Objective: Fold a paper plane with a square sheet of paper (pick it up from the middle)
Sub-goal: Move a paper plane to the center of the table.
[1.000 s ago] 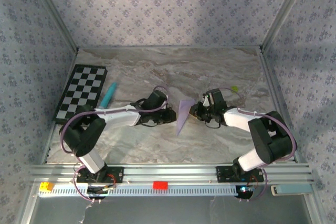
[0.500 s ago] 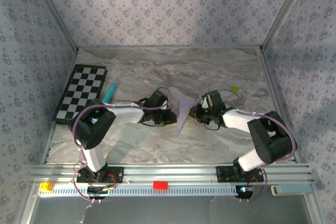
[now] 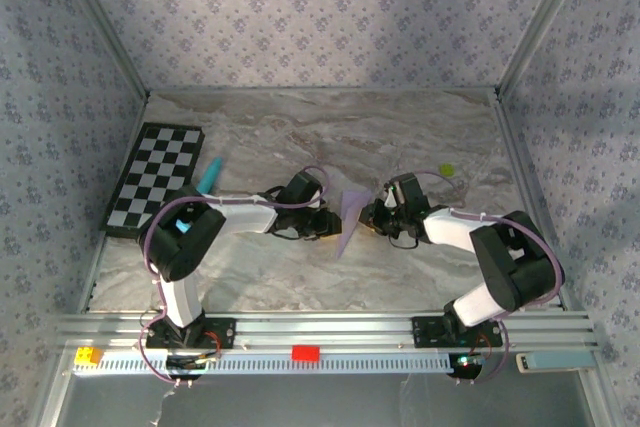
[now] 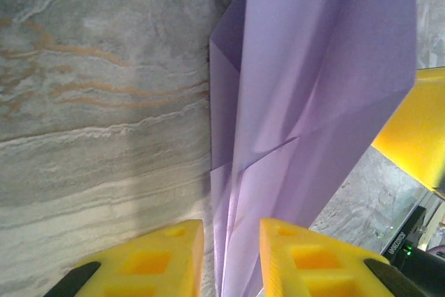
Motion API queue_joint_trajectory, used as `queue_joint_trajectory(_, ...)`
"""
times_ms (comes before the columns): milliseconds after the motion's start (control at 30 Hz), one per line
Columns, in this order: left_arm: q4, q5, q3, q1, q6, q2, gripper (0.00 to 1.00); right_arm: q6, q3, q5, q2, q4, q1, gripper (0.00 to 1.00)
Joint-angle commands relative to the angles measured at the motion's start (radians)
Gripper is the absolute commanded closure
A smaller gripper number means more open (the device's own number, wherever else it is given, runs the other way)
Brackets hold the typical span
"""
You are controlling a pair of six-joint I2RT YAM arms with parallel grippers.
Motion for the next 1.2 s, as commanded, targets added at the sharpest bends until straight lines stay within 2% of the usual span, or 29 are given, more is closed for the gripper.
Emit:
queue_joint_trajectory(0, 0.018, 0.037, 0.029, 0.003, 0.021, 0.027, 0.71, 0.014, -0.016, 0.007, 0.027, -0.009, 0.009, 0.81)
queue_joint_trajectory(533, 0.048, 0.077, 0.032, 0.002, 0.016, 0.050, 0.66, 0.027, -0.026, -0.022, 0.040, 0.034, 0.015, 0.82)
queue_joint_trajectory(967, 0.096, 0.123, 0.034, 0.003, 0.007, 0.068, 0.68, 0.040, -0.043, -0.047, 0.058, 0.075, 0.019, 0.85)
queue_joint_trajectory(1167, 0.109, 0.134, 0.033, 0.003, 0.008, 0.072, 0.73, 0.042, -0.044, -0.053, 0.064, 0.083, 0.020, 0.85)
